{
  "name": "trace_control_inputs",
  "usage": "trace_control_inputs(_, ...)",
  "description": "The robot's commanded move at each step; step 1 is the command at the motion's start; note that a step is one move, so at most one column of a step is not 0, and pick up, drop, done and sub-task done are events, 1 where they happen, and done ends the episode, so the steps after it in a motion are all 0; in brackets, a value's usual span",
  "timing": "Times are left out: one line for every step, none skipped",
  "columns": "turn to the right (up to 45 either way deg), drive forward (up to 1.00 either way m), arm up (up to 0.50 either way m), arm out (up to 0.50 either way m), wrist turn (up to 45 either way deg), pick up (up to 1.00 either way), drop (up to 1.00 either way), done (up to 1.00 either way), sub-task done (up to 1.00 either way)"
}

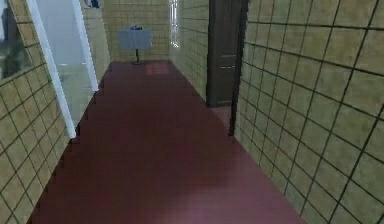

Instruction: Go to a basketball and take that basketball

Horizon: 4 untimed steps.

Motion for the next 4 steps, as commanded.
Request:
trace_control_inputs(3.0,0.00,0.00,0.00,0.0,0.00,0.00,0.00,0.00)
trace_control_inputs(0.0,1.00,0.00,0.00,0.0,0.00,0.00,0.00,0.00)
trace_control_inputs(0.0,1.00,0.00,0.00,0.0,0.00,0.00,0.00,0.00)
trace_control_inputs(0.0,0.35,0.00,0.00,0.0,0.00,0.00,0.00,0.00)
